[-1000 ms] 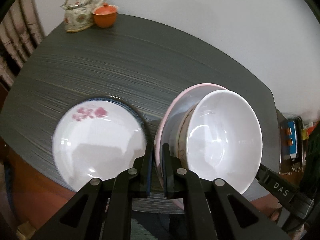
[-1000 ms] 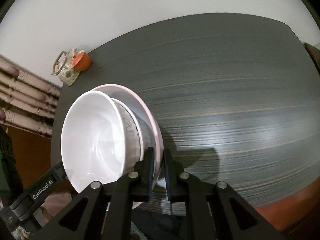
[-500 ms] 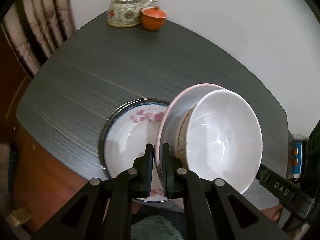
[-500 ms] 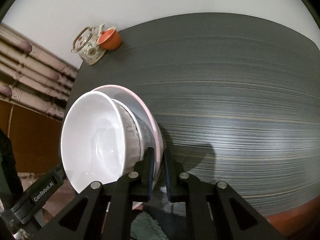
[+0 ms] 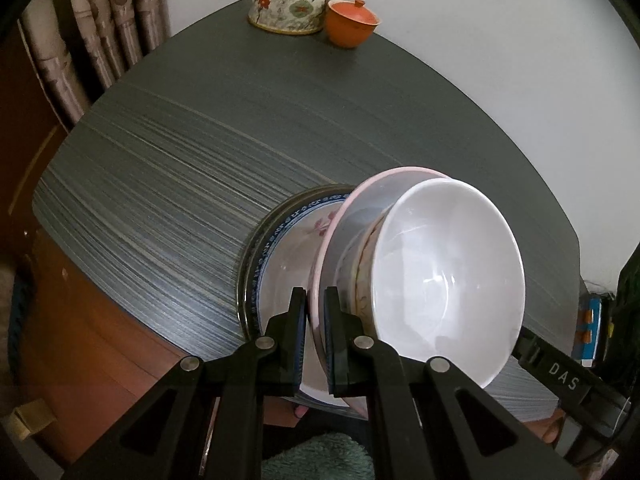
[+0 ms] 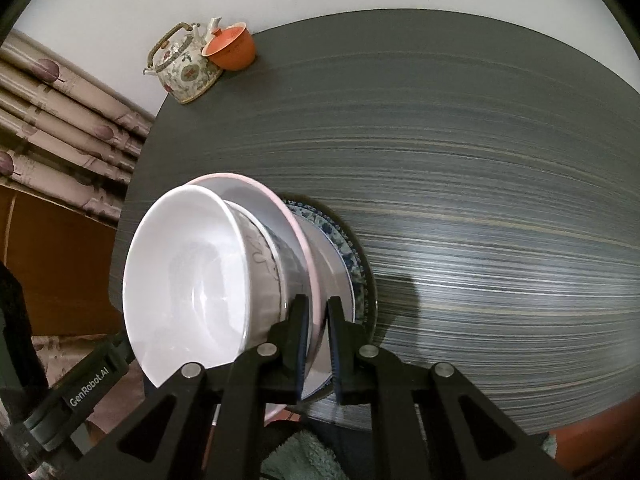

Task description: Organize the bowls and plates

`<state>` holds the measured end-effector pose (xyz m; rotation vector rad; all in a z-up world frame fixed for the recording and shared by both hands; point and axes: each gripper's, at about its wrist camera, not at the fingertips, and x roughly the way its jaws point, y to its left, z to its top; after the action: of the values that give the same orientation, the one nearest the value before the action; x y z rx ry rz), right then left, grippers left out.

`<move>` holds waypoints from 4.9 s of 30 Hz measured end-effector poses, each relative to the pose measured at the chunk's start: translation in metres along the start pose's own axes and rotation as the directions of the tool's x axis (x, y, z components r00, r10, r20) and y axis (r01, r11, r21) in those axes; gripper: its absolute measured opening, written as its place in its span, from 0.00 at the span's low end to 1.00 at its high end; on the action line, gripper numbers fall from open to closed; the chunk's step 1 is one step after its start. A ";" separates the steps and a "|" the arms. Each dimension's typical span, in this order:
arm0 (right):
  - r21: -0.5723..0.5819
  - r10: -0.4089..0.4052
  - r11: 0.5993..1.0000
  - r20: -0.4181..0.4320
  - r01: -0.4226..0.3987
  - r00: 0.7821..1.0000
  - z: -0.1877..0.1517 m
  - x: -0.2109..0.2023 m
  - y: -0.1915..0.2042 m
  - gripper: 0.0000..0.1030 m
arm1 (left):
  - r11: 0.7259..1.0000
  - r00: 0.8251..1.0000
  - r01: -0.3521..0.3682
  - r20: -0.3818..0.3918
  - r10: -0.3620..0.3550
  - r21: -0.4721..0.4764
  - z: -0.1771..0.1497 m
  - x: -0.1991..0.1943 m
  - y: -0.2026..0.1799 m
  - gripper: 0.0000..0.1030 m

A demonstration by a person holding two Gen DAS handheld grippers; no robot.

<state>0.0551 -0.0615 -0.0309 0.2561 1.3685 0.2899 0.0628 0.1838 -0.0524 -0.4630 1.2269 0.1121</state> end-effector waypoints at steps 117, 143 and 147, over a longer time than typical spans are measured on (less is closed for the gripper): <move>-0.221 0.003 0.975 0.168 0.035 0.986 -0.130 -0.024 0.000 0.83 | 0.958 0.922 -0.226 0.356 0.152 0.176 -0.116 -0.044 -0.029 0.96; -0.235 0.003 0.971 0.156 0.035 0.988 -0.129 -0.020 0.007 0.83 | 0.952 0.925 -0.217 0.358 0.129 0.217 -0.119 -0.042 -0.035 0.96; -0.231 0.002 0.972 0.154 0.034 0.988 -0.129 -0.020 0.006 0.83 | 0.956 0.931 -0.196 0.347 0.112 0.218 -0.118 -0.041 -0.033 0.96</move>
<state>-0.0752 -0.0614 -0.0340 0.0691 1.1718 0.4062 -0.0442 0.1135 -0.0351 -0.1177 0.9269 0.1619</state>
